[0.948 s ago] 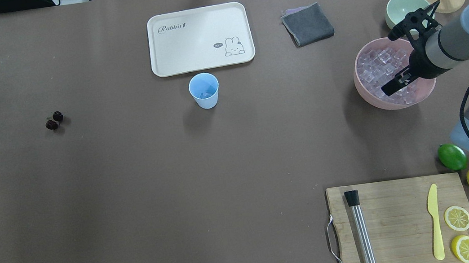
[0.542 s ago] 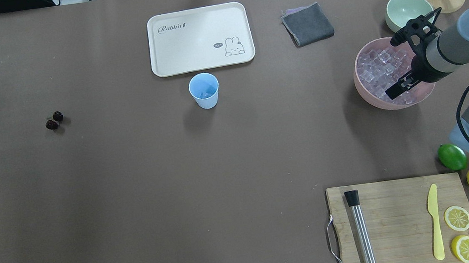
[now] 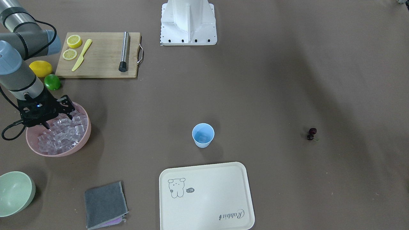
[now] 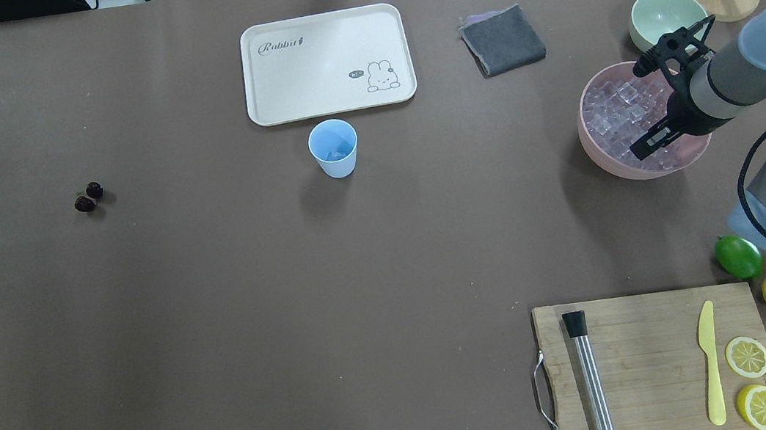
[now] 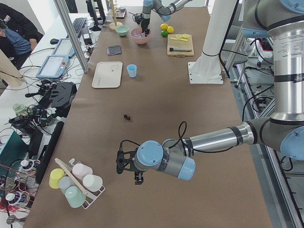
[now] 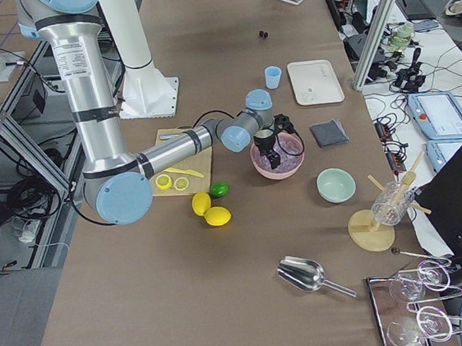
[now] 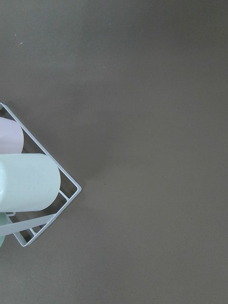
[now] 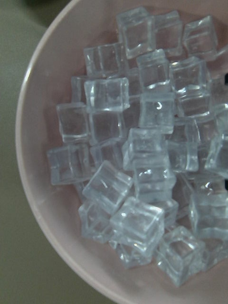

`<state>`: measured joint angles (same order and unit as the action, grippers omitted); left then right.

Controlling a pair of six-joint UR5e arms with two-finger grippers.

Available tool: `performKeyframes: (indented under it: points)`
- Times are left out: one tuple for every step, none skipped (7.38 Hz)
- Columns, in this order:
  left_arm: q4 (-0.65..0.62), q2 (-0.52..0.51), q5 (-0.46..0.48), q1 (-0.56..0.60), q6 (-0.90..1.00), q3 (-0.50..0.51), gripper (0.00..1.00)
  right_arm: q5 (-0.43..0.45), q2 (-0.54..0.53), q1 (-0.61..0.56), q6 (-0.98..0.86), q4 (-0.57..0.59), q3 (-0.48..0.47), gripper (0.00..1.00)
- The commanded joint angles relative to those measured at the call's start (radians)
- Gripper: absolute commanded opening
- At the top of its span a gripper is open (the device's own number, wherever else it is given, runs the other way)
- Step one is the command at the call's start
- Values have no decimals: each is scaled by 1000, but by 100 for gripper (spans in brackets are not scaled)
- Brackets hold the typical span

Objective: Put ice and cherries in cup
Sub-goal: 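Grasp another ice cube from the pink bowl with the right gripper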

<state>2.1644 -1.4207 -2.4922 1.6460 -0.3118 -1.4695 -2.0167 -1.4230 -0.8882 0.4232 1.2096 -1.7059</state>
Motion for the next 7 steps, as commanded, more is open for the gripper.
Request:
performKeyframes:
  points:
    - [0, 0, -1, 0, 0, 1, 98, -1, 1, 0, 0, 2, -7, 24]
    - [0, 0, -2, 0, 0, 0, 98, -11, 1, -2, 0, 5, -21, 24]
    - [0, 0, -1, 0, 0, 1, 98, -42, 0, -21, 0, 16, -47, 24]
    - [0, 0, -1, -2, 0, 4, 98, -103, 19, -56, 0, 37, -67, 24]
    - [0, 0, -1, 0, 0, 5, 98, -121, 142, -75, 14, 176, -84, 24]
    - [0, 0, -1, -2, 0, 3, 98, -108, 283, -55, 85, 367, -113, 23]
    - [0, 0, -1, -2, 0, 1, 98, -59, 394, 15, 236, 466, -112, 22]
